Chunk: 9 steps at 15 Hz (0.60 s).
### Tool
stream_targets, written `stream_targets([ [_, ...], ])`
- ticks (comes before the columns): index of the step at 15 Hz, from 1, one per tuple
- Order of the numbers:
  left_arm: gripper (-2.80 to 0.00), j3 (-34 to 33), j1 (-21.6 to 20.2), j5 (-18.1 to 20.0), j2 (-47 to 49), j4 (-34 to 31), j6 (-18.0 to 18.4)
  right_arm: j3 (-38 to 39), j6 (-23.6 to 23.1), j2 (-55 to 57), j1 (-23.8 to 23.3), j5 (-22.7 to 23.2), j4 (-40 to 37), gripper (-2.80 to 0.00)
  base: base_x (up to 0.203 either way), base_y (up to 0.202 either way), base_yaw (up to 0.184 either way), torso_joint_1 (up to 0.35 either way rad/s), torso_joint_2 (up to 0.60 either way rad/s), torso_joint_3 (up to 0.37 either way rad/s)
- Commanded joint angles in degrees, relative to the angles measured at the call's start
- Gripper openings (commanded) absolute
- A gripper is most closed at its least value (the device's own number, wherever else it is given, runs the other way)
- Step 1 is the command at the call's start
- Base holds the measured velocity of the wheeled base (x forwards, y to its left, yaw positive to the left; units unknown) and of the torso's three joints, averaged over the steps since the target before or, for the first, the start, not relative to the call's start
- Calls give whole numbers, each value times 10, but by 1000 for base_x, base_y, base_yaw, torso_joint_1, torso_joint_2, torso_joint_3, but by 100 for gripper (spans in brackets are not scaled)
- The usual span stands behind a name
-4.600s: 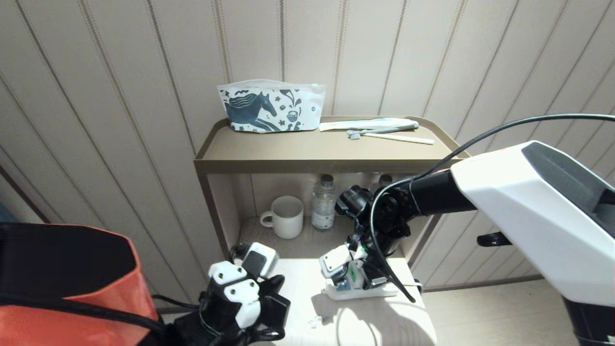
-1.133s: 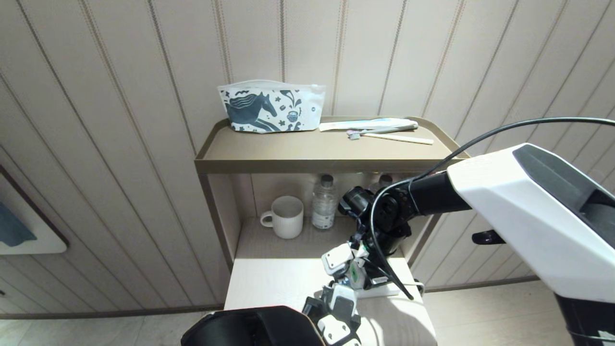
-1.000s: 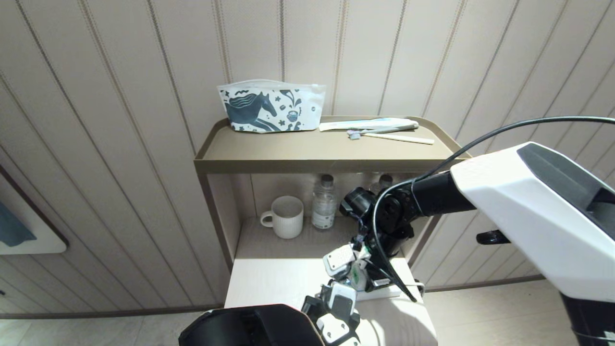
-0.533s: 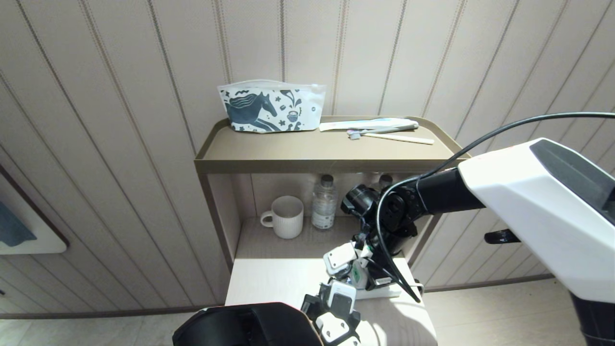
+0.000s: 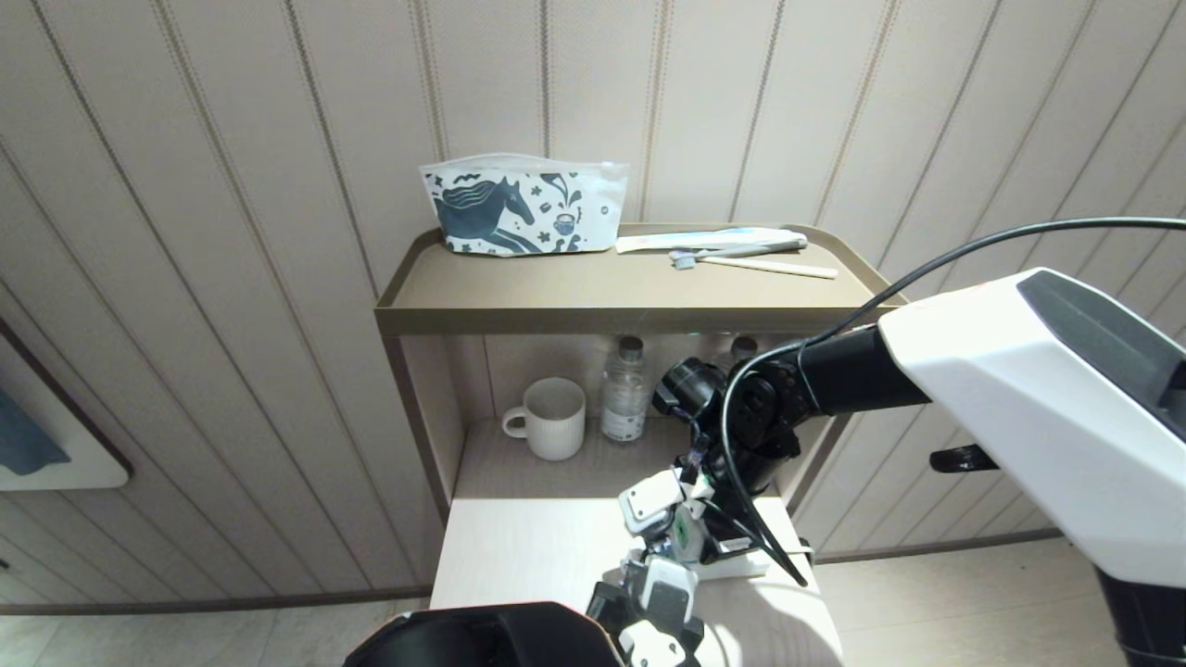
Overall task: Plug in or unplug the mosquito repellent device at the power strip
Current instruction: Hold the socket with your left hand and unplug it with your right hand
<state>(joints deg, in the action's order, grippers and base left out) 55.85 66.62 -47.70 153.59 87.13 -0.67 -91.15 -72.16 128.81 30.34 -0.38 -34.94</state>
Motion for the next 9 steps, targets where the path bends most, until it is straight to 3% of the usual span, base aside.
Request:
stream_targets([
  [1, -280, 19, 17, -3, 8, 25, 6, 4, -4, 1, 1, 3, -1, -280, 0, 0, 0, 0, 0, 0],
  [9, -280, 31, 28, -6, 27, 25, 8, -3, 0, 9, 1, 8, -1, -280, 0, 0, 0, 0, 0, 0],
])
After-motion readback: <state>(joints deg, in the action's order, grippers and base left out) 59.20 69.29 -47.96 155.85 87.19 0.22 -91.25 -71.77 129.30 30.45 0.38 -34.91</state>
